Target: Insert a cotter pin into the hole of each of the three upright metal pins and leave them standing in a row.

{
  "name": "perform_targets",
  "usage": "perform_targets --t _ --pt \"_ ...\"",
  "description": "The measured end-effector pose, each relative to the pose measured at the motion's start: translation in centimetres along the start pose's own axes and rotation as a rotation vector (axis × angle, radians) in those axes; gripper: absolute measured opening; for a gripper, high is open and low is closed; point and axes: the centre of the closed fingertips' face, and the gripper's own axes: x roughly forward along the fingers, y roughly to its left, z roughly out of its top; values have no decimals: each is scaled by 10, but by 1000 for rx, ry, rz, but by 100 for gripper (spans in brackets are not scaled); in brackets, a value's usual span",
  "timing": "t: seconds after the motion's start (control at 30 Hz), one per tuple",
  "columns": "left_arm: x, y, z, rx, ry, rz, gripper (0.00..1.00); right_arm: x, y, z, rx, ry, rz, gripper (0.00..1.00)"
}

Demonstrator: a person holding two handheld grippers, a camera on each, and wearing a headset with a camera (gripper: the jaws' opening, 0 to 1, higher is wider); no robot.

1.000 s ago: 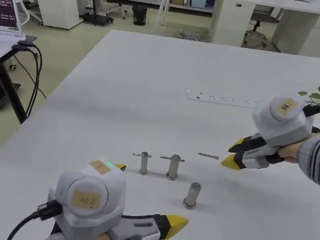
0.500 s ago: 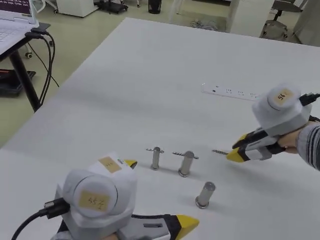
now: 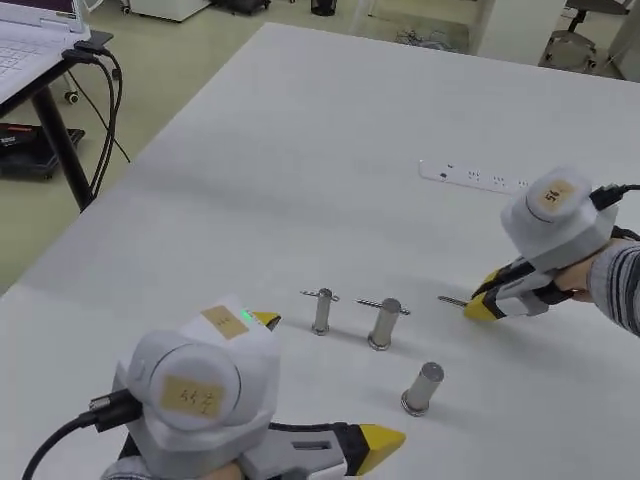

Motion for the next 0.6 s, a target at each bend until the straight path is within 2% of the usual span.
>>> perform_targets --t 0.1,0.17,0.37,0.6 --pt "0 0 0 1 0 0 94 0 1 0 0 2 8 7" --pt "0 0 0 0 -1 -1 94 0 0 -2 -52 25 0 5" --pt "0 -1 0 1 0 -4 94 0 5 -2 -108 40 7 0" --pt "0 -1 -1 6 5 -4 94 -1 9 0 -143 42 -2 0"
